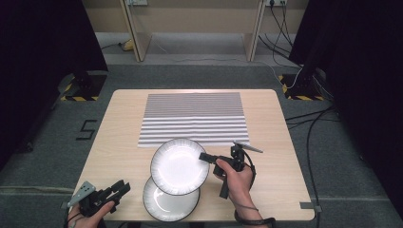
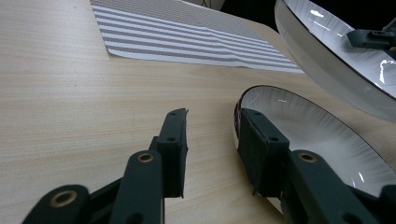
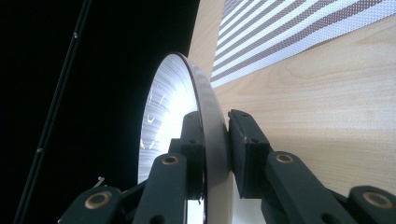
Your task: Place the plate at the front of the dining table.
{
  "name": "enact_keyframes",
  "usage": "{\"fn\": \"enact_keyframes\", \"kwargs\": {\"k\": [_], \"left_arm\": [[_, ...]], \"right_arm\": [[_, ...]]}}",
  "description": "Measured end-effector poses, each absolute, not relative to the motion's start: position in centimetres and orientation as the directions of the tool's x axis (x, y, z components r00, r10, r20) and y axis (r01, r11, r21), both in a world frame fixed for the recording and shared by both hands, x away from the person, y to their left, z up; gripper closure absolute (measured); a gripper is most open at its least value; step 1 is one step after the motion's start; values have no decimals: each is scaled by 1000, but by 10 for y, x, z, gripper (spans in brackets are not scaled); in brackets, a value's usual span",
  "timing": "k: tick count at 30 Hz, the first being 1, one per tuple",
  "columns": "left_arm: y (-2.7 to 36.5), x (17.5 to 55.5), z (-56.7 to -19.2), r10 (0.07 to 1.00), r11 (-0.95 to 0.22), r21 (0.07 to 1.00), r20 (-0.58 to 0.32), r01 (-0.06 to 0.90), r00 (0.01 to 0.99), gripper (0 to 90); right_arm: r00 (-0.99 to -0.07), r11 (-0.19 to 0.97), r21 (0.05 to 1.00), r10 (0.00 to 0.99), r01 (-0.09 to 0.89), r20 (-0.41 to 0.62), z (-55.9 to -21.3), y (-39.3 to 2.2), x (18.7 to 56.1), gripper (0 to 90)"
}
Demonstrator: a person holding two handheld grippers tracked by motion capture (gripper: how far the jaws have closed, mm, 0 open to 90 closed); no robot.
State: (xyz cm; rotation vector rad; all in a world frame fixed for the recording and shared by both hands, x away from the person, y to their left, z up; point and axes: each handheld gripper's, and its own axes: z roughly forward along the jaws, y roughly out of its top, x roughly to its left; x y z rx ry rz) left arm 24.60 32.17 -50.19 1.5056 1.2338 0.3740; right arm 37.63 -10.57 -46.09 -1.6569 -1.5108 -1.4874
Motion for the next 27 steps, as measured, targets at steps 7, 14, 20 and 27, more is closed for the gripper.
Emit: {"fn": "enact_keyframes", "kwargs": {"k": [7,14,20,27], "left_arm": [[321,246,-502,835,142,860,-370,490,407,620],[320,247,-503,833,142,859,-372,492,409,621],[321,246,-503,833,141,858,-372,494,409,622],[321,246,-504,833,141,859,-372,493,410,623]], "right_arm": [[-175,-306,323,426,896,888,-461,-107,378,763],[-176,-312,328,428,892,886,-461,-108,380,762],[-173,-313,322,423,893,890,-460,-108,380,762],[-174,-316,327,428,891,887,-459,-106,382,761]]}}
